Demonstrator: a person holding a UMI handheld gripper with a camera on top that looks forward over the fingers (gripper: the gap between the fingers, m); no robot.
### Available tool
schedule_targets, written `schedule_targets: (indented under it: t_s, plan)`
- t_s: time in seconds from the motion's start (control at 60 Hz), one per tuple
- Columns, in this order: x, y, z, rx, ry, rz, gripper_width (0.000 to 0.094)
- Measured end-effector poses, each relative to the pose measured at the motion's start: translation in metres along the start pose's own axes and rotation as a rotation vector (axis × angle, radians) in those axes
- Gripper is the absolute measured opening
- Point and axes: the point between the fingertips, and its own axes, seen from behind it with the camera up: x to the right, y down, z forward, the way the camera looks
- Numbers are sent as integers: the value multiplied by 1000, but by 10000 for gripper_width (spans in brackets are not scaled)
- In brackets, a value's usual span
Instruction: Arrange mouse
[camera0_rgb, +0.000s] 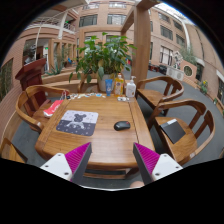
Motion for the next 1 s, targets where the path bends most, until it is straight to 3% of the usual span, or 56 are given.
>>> schedule_targets:
  t_s: [0.133,0.45,0.717,1.0]
  plan:
    - [3,17,16,-41,6,4,855]
    - [8,39,143,-47,-11,46,856]
    - [18,33,260,-20,3,142,854]
    - [32,2,323,-19,49,160,853]
